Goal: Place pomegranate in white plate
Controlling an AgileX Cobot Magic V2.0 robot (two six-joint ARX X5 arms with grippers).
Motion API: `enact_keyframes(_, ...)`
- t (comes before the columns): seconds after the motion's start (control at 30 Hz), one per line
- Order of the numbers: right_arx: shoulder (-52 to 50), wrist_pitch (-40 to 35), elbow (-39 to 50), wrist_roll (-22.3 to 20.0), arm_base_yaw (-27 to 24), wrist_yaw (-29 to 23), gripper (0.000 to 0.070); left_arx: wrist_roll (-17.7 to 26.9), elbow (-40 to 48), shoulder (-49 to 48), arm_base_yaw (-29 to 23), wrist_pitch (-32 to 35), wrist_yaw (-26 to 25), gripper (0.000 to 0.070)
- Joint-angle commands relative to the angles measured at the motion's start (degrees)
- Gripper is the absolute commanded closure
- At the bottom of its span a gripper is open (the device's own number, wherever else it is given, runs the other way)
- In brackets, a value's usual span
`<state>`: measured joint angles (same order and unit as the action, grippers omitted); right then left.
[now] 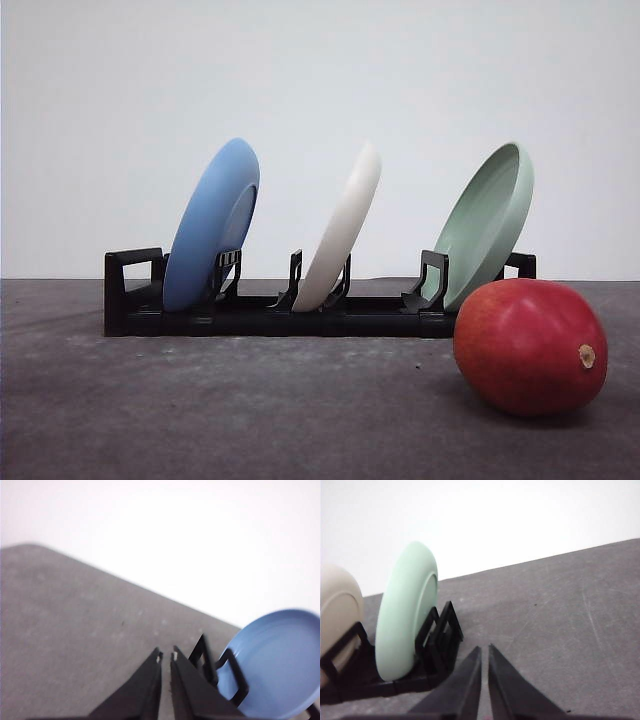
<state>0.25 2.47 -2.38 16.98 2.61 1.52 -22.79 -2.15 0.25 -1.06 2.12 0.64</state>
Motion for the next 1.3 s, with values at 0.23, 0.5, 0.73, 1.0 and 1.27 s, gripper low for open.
enact_keyframes(0.23,0.88,13.51,-14.65,3.99,0.04,0.16,0.0696,1.11,-16.80,2.92,-0.11,-18.61,-0.17,0.0688)
enact_keyframes(0.5,7.05,26.62,-25.90,2.29,0.04,4.38,0.0696,4.53,-34.30,12.16,-0.11,-40.44,-1.09,0.0688)
enact_keyframes(0.73,15.37,28.97,-27.29,-2.52,0.04,11.81,0.0696,11.06,-41.89,20.80,-0.08,-48.94,-7.66,0.0688)
enact_keyframes(1.0,22.56,28.86,-27.29,-7.14,2.48,16.26,0.0695,13.53,-42.49,28.06,3.92,-48.05,-12.43,0.0688)
enact_keyframes(1.27,22.88,26.48,-27.29,-15.01,13.44,12.59,0.0694,25.99,-42.49,32.26,15.75,-42.07,-12.04,0.0688)
